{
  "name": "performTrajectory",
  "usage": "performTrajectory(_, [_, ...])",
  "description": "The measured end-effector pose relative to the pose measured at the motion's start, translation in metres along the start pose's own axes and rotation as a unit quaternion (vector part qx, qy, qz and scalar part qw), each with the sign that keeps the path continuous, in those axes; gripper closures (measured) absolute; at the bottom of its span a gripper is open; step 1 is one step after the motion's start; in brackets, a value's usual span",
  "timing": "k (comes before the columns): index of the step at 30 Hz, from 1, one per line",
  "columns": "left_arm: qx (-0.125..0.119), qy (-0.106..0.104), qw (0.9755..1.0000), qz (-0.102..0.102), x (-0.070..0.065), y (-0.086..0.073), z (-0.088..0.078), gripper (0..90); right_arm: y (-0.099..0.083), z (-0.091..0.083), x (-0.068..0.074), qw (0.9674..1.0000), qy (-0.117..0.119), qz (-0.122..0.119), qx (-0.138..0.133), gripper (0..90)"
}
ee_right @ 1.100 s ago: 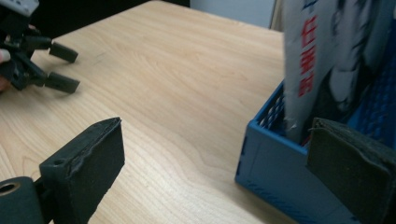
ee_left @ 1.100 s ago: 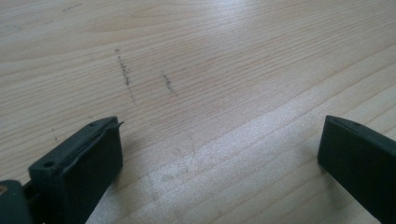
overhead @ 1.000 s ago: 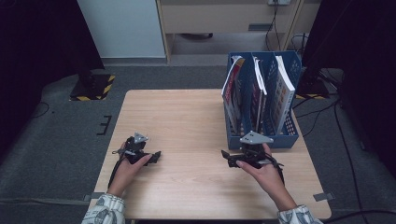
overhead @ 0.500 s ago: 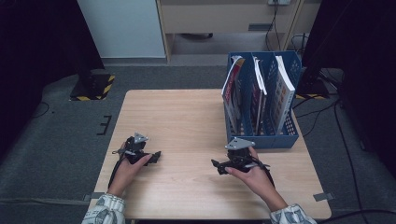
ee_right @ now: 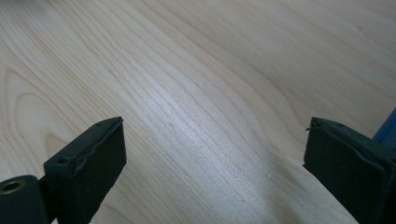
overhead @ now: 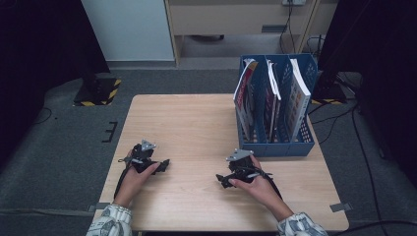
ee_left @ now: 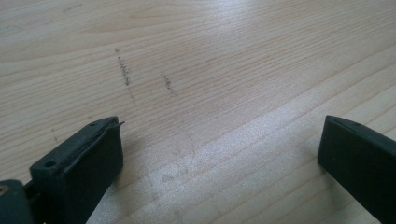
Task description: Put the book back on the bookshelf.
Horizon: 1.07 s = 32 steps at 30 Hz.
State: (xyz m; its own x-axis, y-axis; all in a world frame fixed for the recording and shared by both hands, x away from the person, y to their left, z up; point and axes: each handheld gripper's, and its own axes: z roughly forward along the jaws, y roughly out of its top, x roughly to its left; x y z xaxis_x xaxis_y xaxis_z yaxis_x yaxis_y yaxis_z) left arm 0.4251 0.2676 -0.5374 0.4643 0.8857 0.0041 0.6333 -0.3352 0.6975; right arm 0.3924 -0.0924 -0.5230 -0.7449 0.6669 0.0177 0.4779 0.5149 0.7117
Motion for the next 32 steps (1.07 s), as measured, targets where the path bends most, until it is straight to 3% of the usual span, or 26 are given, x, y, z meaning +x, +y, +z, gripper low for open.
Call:
performTrajectory(15, [0.0, 0.0, 1.0, 0.0, 0.0, 0.0, 0.0, 0.0, 0.002, 0.018, -0.006, 0.9995, -0.005, 0.031, 0.008, 6.5])
performTrajectory(18, [0.0, 0.0, 1.0, -0.001, 0.0, 0.0, 0.0, 0.0, 0.002, 0.019, -0.006, 0.9994, -0.022, 0.027, 0.006, 7.2])
performTrajectory(32, [0.0, 0.0, 1.0, -0.001, 0.0, 0.0, 0.0, 0.0, 0.006, 0.03, 0.0, 0.9986, -0.041, 0.034, 0.0, 3.2])
